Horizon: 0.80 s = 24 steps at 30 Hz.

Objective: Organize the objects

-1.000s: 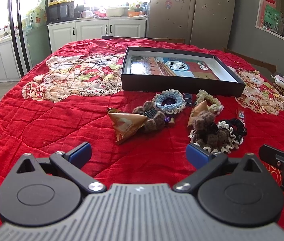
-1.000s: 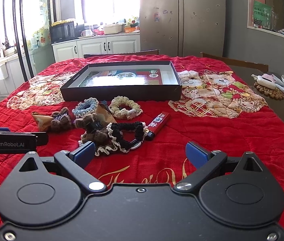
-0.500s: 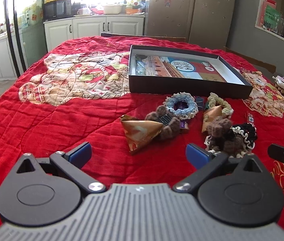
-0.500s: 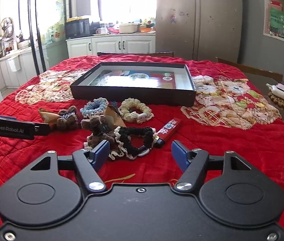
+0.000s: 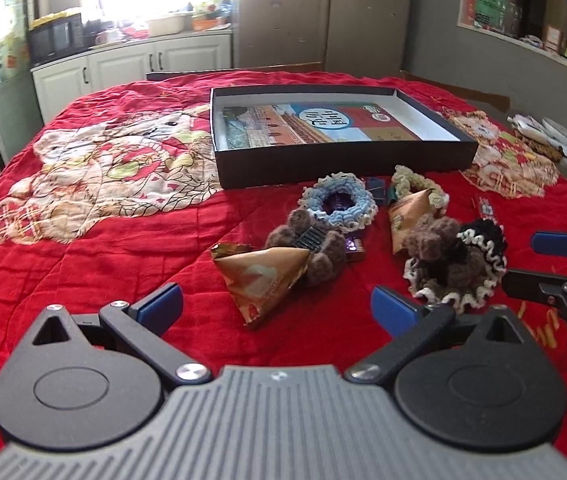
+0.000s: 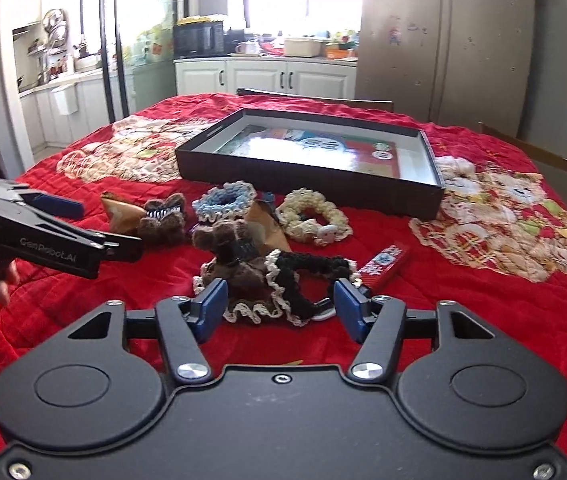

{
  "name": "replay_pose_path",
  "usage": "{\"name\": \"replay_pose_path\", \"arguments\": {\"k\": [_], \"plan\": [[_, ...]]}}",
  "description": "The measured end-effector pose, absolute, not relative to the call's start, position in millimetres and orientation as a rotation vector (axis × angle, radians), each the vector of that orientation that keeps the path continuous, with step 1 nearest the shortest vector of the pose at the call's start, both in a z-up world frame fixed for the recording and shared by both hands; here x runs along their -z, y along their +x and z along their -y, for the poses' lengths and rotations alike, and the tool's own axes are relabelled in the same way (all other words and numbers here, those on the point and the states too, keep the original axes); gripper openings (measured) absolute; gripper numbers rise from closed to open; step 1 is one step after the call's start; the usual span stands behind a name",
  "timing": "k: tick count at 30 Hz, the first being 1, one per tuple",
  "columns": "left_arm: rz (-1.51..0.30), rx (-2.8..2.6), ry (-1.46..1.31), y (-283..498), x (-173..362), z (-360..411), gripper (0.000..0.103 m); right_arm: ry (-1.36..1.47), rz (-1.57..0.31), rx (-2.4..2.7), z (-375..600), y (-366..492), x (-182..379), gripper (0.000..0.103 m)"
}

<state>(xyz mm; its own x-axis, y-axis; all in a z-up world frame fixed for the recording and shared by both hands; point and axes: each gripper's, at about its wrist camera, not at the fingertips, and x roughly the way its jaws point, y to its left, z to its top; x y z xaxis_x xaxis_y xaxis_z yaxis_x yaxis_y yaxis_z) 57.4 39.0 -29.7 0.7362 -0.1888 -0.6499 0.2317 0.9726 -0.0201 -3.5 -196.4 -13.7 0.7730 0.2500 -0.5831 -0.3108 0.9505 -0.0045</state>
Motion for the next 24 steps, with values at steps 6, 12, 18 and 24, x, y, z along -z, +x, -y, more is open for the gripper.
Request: {"name": "replay_pose_path", "arguments": {"k": [6, 12, 18, 24], "plan": [[-0.673, 0.262, 0.114, 68, 36, -44, 0.099, -0.116, -0.626, -0.332, 191, 8, 22, 0.048], [-0.671, 0.312, 0.128, 77, 38, -52, 0.093, -0.119, -0.645, -0.344, 191, 17, 26, 0.042], [-0.670, 0.371, 0.143, 82, 39, -55, 0.081, -0.119, -0.649, -0.357, 192, 22, 28, 0.037], [-0.676, 0.419, 0.159, 82, 42, -56, 0.075, -0.111, -0.636, -0.363, 196, 24, 22, 0.035]]}}
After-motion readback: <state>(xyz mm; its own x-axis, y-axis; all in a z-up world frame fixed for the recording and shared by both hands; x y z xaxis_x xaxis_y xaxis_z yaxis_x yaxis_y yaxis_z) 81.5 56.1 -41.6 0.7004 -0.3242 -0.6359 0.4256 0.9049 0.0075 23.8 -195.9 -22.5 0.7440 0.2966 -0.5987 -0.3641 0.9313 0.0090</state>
